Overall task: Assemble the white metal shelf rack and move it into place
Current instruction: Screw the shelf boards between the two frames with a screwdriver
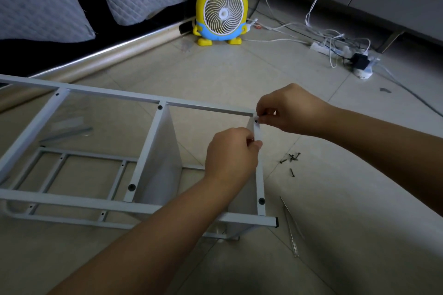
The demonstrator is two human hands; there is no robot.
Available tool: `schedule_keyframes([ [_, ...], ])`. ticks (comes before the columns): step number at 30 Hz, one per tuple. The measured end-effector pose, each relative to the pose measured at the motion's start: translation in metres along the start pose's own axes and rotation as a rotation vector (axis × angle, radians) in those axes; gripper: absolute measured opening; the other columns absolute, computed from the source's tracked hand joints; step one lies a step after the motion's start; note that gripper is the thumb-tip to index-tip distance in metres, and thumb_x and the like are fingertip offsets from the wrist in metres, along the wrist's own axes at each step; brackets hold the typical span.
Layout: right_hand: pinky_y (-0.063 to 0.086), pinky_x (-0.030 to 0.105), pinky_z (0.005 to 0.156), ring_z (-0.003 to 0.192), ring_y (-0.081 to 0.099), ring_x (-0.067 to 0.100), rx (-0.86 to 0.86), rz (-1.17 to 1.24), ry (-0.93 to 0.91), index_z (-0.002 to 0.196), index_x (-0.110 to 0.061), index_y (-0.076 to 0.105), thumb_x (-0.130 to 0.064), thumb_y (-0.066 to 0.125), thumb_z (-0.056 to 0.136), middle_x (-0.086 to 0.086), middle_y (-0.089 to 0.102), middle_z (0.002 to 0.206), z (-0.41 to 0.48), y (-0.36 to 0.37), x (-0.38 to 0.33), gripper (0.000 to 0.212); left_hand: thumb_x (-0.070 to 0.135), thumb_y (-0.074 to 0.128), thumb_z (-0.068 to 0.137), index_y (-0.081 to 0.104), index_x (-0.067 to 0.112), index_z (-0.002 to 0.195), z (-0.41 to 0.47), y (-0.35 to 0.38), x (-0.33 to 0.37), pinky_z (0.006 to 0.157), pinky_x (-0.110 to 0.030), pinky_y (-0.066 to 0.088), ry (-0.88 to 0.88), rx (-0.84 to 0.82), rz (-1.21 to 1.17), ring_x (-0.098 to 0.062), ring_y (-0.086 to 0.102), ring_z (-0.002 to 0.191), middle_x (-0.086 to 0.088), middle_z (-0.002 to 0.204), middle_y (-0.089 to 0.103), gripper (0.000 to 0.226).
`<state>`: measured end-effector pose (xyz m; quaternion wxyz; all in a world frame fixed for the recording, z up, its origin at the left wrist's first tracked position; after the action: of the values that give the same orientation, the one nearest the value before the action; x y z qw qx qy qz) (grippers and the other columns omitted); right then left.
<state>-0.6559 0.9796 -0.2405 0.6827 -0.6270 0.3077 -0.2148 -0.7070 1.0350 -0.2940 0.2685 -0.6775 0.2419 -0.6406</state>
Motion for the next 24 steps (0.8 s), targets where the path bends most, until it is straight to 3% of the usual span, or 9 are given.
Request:
schedule_keyframes([
  [5, 0.034, 0.015, 0.056, 0.058, 0.061, 0.022, -0.014, 0.034, -0.074, 0.077, -0.002, 0.073, -0.017, 0.066, 0.076, 0.011, 0.070, 0.069, -0.004, 0.003, -0.007, 0.017, 0.027, 0.057, 0.090, 0.070, 0.009, 0.102, -0.002, -0.006, 0.000, 0.083, -0.030, 0.050, 0.014, 0.010, -0.057, -0.017, 0.062, 0.086, -0.006, 0.095, 0.069, 0.026],
  [7, 0.034, 0.016, 0.056, 0.061, 0.062, 0.022, -0.043, 0.050, -0.026, 0.082, -0.002, 0.074, -0.017, 0.070, 0.079, 0.011, 0.071, 0.073, 0.000, 0.001, -0.004, 0.015, 0.027, 0.058, 0.090, 0.070, 0.009, 0.101, -0.003, -0.005, 0.001, 0.083, -0.031, 0.050, 0.013, -0.007, -0.064, -0.018, 0.062, 0.085, -0.006, 0.094, 0.069, 0.025],
  [9, 0.034, 0.016, 0.057, 0.056, 0.057, 0.010, -0.091, 0.078, 0.044, 0.086, -0.003, 0.073, -0.017, 0.067, 0.082, 0.005, 0.068, 0.069, 0.005, 0.003, 0.001, 0.016, 0.027, 0.059, 0.089, 0.071, 0.009, 0.098, -0.003, -0.005, 0.002, 0.083, -0.033, 0.051, 0.011, -0.014, -0.072, -0.018, 0.062, 0.083, -0.006, 0.092, 0.069, 0.023],
  [13, 0.036, 0.004, 0.054, 0.047, 0.054, 0.001, -0.194, 0.091, 0.193, 0.086, -0.007, 0.070, -0.024, 0.056, 0.090, -0.011, 0.054, 0.056, 0.014, 0.014, 0.014, 0.023, 0.025, 0.061, 0.088, 0.071, 0.009, 0.099, -0.002, -0.004, -0.002, 0.081, -0.027, 0.050, -0.018, -0.008, -0.127, -0.015, 0.062, 0.083, -0.004, 0.093, 0.070, 0.022],
  [15, 0.036, 0.010, 0.059, 0.055, 0.054, 0.007, -0.186, 0.060, 0.171, 0.092, -0.005, 0.070, -0.023, 0.055, 0.091, -0.004, 0.062, 0.065, 0.013, 0.014, 0.009, 0.024, 0.024, 0.061, 0.088, 0.071, 0.009, 0.098, -0.002, -0.004, -0.004, 0.079, -0.024, 0.048, -0.024, -0.004, -0.142, -0.014, 0.062, 0.082, -0.005, 0.092, 0.070, 0.021],
  [18, 0.031, 0.017, 0.066, 0.082, 0.062, 0.022, -0.123, 0.002, 0.100, 0.101, -0.004, 0.069, -0.019, 0.057, 0.089, 0.009, 0.070, 0.090, 0.009, 0.006, -0.003, 0.023, 0.024, 0.062, 0.088, 0.071, 0.008, 0.098, -0.002, -0.006, -0.005, 0.078, -0.024, 0.047, -0.026, 0.012, -0.147, -0.015, 0.061, 0.081, -0.005, 0.092, 0.070, 0.021],
  [24, 0.030, 0.012, 0.071, 0.093, 0.059, 0.018, -0.194, -0.043, 0.064, 0.111, -0.010, 0.067, -0.008, 0.052, 0.091, 0.008, 0.066, 0.106, -0.001, 0.009, 0.001, 0.025, 0.025, 0.062, 0.088, 0.070, 0.012, 0.105, -0.003, -0.009, -0.005, 0.077, -0.017, 0.043, -0.027, 0.037, -0.134, -0.012, 0.062, 0.088, -0.001, 0.099, 0.070, 0.023],
])
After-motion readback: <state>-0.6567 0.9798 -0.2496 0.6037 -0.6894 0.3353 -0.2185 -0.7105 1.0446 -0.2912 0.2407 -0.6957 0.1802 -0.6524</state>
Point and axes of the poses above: each hand's wrist, its own z-axis towards the middle knuckle, its own y-axis out of the palm, x = y × z, the point moved 10 cm from there along z, towards the middle knuckle
